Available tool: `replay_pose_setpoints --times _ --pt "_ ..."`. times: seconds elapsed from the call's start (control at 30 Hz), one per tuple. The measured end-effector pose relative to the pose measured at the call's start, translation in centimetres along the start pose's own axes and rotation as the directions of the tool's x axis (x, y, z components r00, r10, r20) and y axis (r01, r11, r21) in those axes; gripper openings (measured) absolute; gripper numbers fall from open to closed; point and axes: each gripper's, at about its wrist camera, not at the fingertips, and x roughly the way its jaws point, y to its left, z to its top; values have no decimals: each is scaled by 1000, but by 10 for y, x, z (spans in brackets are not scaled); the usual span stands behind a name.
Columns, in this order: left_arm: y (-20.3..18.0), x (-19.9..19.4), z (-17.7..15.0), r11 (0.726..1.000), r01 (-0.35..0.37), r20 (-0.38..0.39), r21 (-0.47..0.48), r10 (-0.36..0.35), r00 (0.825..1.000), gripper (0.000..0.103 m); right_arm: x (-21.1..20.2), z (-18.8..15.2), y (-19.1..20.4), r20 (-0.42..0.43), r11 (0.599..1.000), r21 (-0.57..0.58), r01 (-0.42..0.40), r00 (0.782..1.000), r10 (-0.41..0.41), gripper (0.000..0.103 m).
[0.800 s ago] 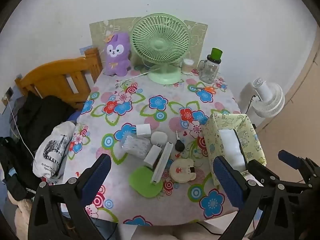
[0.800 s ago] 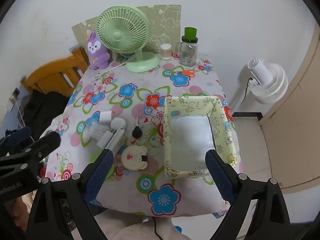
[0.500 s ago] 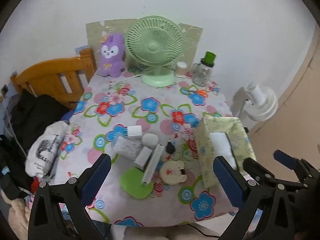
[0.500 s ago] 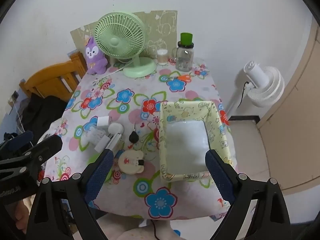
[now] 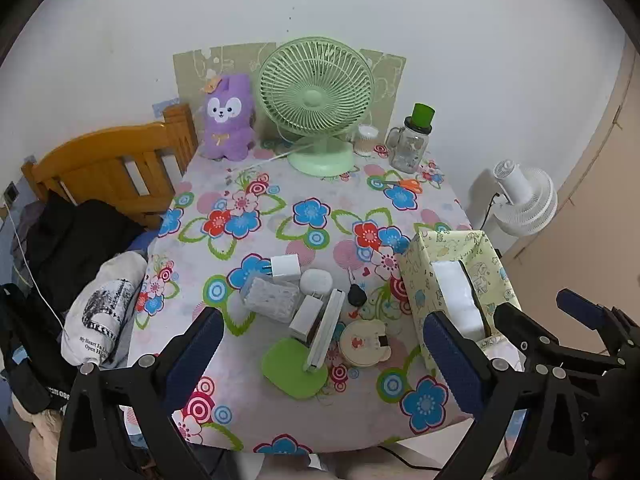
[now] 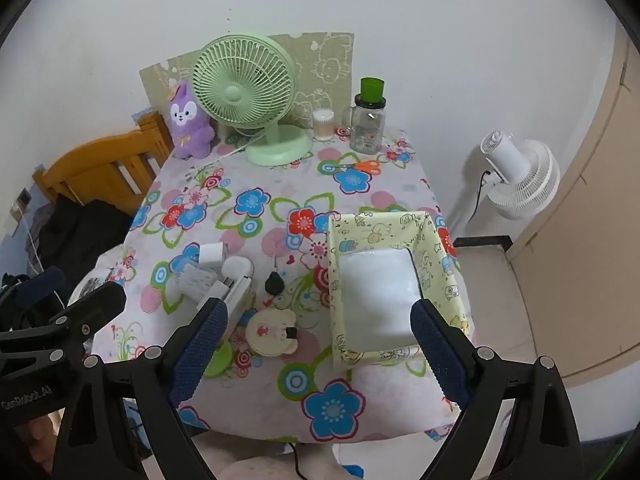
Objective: Organize rigid objects
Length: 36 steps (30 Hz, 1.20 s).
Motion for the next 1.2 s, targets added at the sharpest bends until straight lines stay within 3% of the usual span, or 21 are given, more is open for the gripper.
replay_pose_setpoints --times 1.2 --pt "11 6 -7 999 9 -23 39 -8 1000 97 2 -3 9 -9 1000 2 20 1000 -20 95"
